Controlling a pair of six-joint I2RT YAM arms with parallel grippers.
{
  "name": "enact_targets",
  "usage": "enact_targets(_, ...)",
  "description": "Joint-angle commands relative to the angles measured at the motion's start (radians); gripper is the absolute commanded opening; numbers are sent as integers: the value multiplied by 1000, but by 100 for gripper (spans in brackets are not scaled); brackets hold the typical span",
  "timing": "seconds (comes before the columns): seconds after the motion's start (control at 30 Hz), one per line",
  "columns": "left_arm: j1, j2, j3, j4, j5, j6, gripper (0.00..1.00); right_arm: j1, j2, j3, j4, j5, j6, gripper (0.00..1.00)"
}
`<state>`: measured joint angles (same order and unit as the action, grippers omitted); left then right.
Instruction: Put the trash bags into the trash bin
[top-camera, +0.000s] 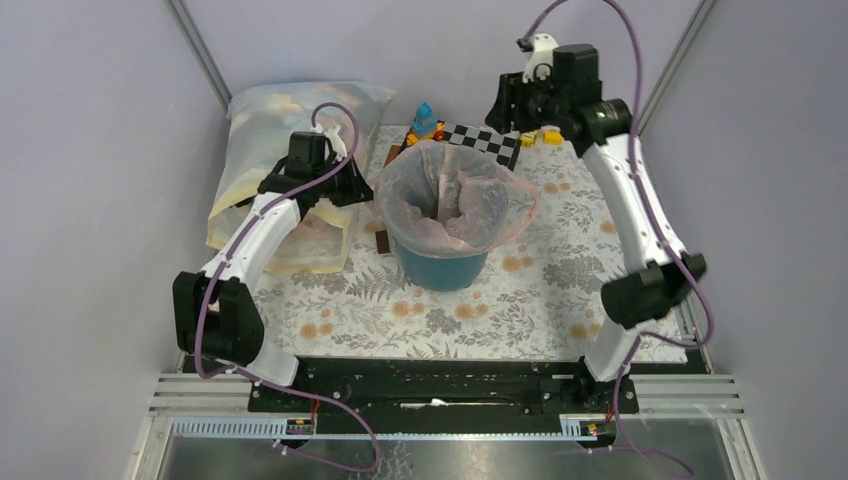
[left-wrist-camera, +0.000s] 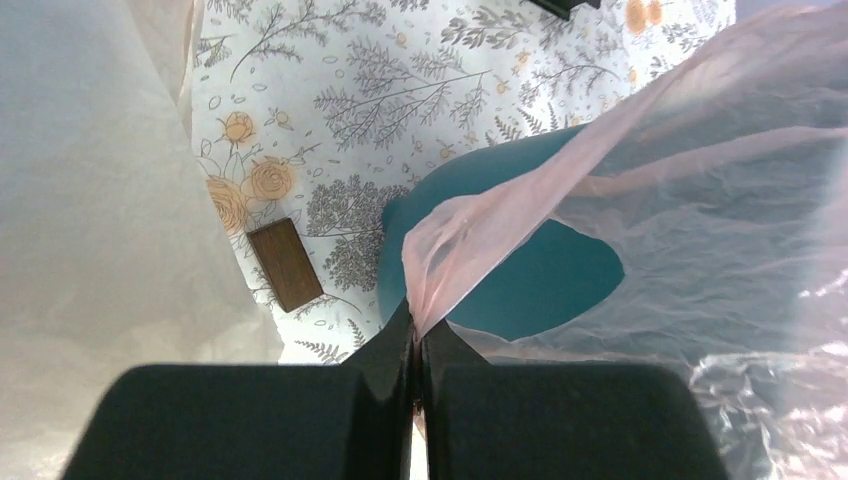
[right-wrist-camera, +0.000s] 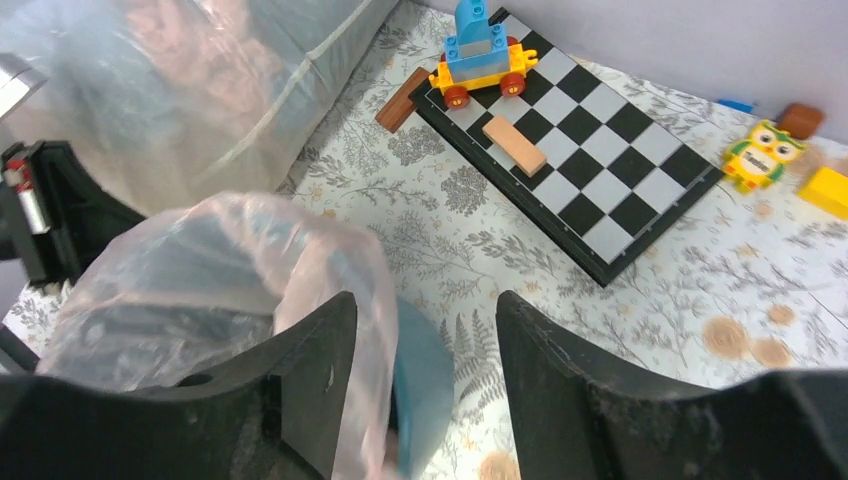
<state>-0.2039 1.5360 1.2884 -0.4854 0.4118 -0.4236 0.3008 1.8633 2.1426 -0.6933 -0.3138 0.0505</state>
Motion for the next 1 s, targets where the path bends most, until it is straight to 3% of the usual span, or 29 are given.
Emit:
enact_targets(0.0, 3, -50, -23, 80, -11, -8, 0, -4, -218, -190, 50, 35, 10, 62)
enact_targets(0.17, 3, -49, -27, 89, -2, -12, 0, -35, -392, -453, 107, 29, 39, 63)
enact_targets(0.43, 3, -101, -78, 160, -75, -59, 0, -39, -526, -680, 149, 72, 68, 63)
enact_targets(0.57, 3, -101, -86, 163, -66, -62, 0, -39, -548, -752, 156, 157, 94, 54)
enact_targets(0.73, 3, -91, -102, 197, -44, -91, 0, -39, -602, -841, 211, 188, 122, 50)
enact_targets(0.8, 3, -86, -102, 205, -31, -99, 0, -39, -623, -852, 221, 183, 127, 54)
enact_targets(0.87, 3, -84, -98, 206, -31, -99, 0, -38, -638, -849, 225, 165, 126, 65)
enact_targets(0.97, 3, -85, -95, 208, -34, -97, 0, -39, -658, -839, 223, 167, 124, 67)
